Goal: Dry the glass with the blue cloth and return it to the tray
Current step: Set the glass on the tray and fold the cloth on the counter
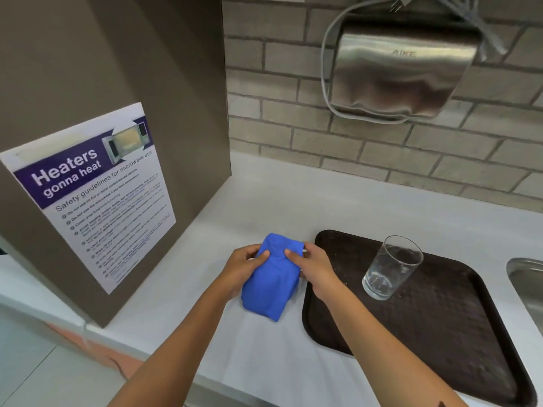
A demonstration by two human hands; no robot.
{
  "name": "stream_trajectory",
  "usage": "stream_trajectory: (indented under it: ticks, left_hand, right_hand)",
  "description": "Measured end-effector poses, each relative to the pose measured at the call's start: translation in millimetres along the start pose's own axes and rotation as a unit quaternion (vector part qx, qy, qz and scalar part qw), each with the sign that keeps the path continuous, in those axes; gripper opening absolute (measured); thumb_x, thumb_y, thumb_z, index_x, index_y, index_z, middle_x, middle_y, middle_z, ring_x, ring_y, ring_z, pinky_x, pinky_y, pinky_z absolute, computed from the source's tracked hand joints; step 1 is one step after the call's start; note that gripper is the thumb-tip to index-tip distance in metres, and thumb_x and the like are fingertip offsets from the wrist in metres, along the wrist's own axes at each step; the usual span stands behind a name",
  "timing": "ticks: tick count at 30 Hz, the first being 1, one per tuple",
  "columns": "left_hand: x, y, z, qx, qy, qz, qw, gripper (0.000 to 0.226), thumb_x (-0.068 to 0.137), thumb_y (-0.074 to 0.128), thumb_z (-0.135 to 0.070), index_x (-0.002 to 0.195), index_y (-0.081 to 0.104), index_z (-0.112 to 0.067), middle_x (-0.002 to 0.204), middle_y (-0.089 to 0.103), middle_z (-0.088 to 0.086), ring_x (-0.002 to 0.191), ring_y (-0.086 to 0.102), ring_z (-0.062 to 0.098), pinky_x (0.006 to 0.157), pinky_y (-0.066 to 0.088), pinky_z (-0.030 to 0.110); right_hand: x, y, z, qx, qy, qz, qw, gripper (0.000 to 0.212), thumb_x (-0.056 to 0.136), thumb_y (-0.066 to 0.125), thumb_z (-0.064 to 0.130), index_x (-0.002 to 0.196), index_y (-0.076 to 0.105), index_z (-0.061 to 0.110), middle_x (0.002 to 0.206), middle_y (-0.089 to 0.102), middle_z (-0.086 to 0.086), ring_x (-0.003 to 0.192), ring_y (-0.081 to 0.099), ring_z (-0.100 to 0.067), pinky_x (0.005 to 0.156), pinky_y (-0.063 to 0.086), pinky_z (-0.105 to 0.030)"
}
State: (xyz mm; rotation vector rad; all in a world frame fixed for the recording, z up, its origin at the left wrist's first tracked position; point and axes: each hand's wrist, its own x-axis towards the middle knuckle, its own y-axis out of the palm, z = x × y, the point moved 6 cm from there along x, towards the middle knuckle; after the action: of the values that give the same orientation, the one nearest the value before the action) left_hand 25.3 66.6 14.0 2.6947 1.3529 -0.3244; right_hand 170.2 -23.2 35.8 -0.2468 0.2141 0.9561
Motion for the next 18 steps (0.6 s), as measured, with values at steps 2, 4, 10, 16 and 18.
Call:
stream_trajectory:
  ticks: [2,4,10,16,18]
  left_hand:
    - [10,-7,-1,0.021,0.006,-0.015,1.000,0.015,0.097,0.066,-0.019,0.108,0.075,-0.016,0.104,0.078,0.005,0.098,0.073,0.023,0.083,0.058,0.030]
    - [22,-8,0,0.088,0.014,-0.056,0.994,0.023,0.095,0.067,-0.017,0.117,0.073,-0.014,0.109,0.077,0.010,0.101,0.071,0.025,0.084,0.056,0.029]
    - [43,1,0,0.300,0.106,-0.027,0.948,0.052,0.094,0.057,-0.004,0.143,0.055,-0.019,0.123,0.071,0.010,0.110,0.066,0.024,0.091,0.050,0.027]
    - [62,18,14,0.614,0.124,0.025,0.779,0.047,0.107,0.038,-0.030,0.154,0.037,-0.035,0.168,0.022,-0.001,0.155,0.009,0.031,0.123,0.011,0.043]
    - [64,18,18,0.623,0.092,0.032,0.776,0.050,0.109,0.026,-0.037,0.159,0.022,-0.035,0.172,0.005,0.000,0.156,-0.007,0.029,0.124,-0.003,0.047]
  right_hand:
    - [13,-2,1,-0.056,-0.015,-0.031,0.998,0.022,0.089,0.070,0.018,0.108,0.065,0.008,0.106,0.070,-0.015,0.099,0.068,-0.027,0.084,0.057,-0.038]
    - [25,-3,1,-0.107,-0.027,-0.058,0.992,0.030,0.089,0.069,0.014,0.117,0.060,0.011,0.101,0.065,-0.011,0.094,0.064,-0.023,0.089,0.053,-0.036]
    - [40,3,-4,-0.232,-0.110,-0.078,0.963,0.040,0.084,0.048,-0.013,0.113,0.045,0.014,0.078,0.048,-0.010,0.072,0.049,-0.020,0.060,0.041,-0.025]
    - [51,11,-23,-0.236,-0.061,-0.107,0.964,0.010,0.081,0.055,0.000,0.084,0.050,0.008,0.076,0.042,-0.003,0.068,0.040,-0.014,0.062,0.035,-0.028]
    - [52,12,-24,-0.267,-0.072,-0.113,0.954,0.011,0.084,0.056,0.005,0.095,0.053,0.002,0.085,0.047,-0.008,0.074,0.045,-0.015,0.067,0.041,-0.031]
